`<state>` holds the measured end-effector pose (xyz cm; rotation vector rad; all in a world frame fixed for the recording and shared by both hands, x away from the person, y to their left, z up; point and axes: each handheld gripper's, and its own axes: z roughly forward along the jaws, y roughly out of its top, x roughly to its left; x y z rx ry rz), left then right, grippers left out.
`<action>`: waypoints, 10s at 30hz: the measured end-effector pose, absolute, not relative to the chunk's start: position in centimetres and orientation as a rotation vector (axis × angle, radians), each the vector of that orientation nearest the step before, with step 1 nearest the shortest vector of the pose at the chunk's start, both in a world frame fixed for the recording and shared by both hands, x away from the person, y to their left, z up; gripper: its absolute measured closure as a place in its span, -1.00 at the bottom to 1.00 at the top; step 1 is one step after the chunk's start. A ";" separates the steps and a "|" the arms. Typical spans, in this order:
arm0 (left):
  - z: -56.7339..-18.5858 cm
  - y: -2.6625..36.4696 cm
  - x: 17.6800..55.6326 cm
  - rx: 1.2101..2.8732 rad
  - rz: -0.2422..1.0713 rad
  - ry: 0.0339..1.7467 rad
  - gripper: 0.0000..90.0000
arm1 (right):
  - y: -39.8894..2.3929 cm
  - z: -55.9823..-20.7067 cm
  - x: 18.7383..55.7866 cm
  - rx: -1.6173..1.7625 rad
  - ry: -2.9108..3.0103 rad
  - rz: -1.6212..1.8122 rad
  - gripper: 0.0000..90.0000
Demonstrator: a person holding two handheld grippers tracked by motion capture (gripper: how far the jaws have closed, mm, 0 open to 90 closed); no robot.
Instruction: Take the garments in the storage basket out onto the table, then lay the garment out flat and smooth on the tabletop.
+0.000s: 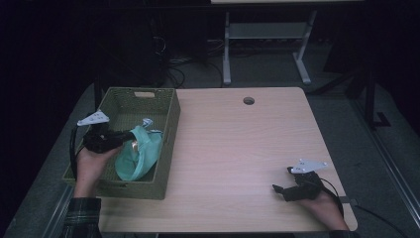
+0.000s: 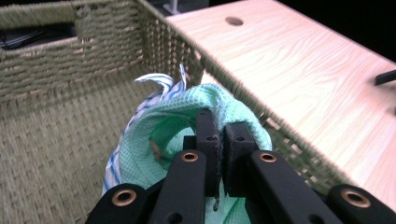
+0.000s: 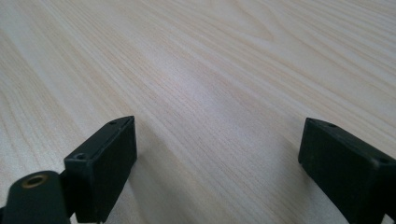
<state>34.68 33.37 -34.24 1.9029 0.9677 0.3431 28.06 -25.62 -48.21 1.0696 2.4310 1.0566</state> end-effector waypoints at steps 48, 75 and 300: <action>-24.6 29.2 34.5 1.758 0.275 0.731 0.93 | -25.6 -48.2 28.0 1.083 2.426 1.055 -0.75; -24.5 20.5 34.7 1.820 0.210 0.560 0.93 | -25.6 -48.2 28.0 1.083 2.426 1.055 -0.75; -45.5 9.9 29.4 2.451 -0.001 0.575 0.98 | -18.1 -47.2 36.7 1.018 2.560 1.142 0.80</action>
